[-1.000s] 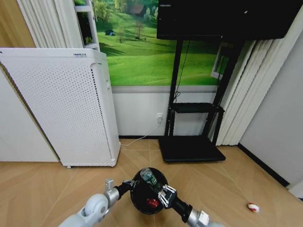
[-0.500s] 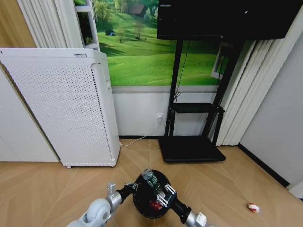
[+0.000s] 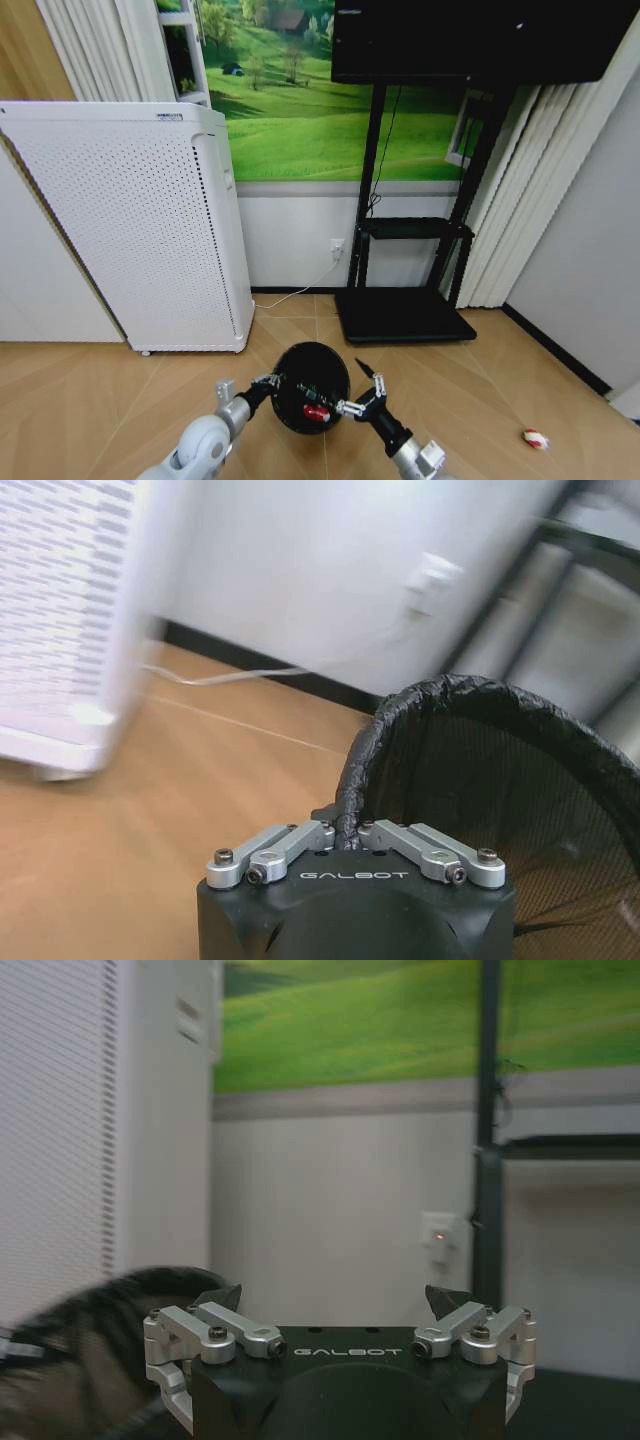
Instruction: Pick up the trash bin and place the garbage on the floor into it.
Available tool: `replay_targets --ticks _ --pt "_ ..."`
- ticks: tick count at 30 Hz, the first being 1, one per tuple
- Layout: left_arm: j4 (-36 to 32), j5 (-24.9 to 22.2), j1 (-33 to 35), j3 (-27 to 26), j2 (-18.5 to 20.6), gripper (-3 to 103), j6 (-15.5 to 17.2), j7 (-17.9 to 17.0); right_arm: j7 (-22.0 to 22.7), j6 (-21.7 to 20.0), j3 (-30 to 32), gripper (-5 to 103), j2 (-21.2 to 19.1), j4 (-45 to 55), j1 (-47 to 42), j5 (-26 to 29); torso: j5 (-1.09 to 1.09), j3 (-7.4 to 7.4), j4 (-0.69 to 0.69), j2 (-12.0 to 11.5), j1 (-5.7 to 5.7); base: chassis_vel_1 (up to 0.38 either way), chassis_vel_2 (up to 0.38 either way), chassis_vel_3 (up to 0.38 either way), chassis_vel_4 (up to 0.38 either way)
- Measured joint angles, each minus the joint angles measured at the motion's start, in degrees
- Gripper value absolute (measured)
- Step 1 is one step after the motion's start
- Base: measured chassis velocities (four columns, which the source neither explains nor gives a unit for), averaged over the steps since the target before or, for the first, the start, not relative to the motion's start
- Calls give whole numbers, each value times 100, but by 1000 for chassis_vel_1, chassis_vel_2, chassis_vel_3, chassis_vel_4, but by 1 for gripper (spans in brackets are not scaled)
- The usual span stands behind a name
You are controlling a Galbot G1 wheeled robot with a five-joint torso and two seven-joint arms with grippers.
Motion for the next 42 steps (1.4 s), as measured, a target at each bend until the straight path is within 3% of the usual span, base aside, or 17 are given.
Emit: replay_targets --ticks 2,6,20,36,38,42 --pt "-92 -59 38 -404 -38 3 17 -319 663 -410 126 100 152 -110 20 48 1 0 0 0 0 0 0 0 0" --pt "-279 -331 98 -798 -52 3 16 -529 1045 -646 184 100 310 -256 62 226 1 0 0 0 0 0 0 0 0" --pt "-502 -381 796 -1471 -205 3 -20 -499 1067 -608 204 100 801 -367 -292 -123 0 0 0 0 0 -102 -92 90 91" --pt "-558 -351 1162 -1808 -317 3 -34 -437 1176 -350 216 100 821 -1178 -51 -279 4 0 0 0 -1 -294 -277 287 294" --pt "-544 -356 1202 -1865 -322 3 -36 -414 1059 -640 373 100 756 -1597 30 -399 8 0 -4 0 -1 -303 -337 282 298" --pt "-544 -356 1290 -1949 -361 3 -36 -368 1099 -768 587 100 739 -2457 373 -619 5 0 -2 0 0 -158 -188 161 113"
